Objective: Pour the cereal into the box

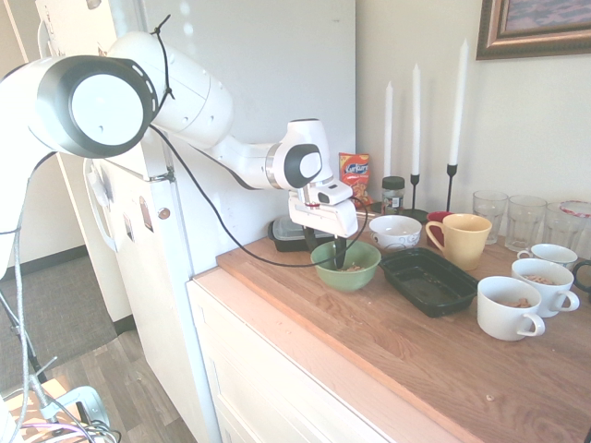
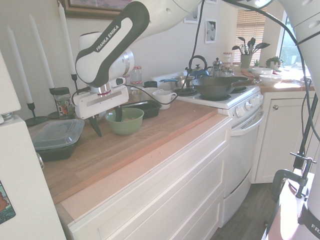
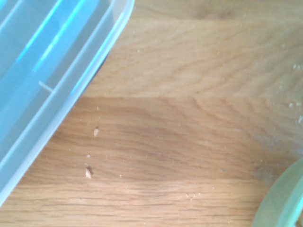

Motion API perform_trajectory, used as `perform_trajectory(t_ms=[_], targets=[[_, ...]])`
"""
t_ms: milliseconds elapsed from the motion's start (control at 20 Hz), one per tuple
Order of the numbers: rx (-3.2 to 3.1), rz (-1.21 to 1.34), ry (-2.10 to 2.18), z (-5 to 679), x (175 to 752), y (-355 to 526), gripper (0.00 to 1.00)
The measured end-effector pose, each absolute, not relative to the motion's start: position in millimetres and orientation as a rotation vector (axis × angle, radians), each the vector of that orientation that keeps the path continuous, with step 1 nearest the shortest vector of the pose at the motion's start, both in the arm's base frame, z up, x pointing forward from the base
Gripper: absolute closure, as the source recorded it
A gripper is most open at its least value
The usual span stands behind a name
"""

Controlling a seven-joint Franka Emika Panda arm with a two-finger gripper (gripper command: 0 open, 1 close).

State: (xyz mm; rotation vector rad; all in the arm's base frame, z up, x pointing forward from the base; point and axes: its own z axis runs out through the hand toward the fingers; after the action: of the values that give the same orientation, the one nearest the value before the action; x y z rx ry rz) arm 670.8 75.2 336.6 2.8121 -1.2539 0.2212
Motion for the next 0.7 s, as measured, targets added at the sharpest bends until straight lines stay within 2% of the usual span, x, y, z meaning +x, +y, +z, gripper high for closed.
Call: perform_trajectory(t_ms=[700], targets=[[2.798, 0.214, -1.266, 333.2, 671.4, 66.7, 1.0]])
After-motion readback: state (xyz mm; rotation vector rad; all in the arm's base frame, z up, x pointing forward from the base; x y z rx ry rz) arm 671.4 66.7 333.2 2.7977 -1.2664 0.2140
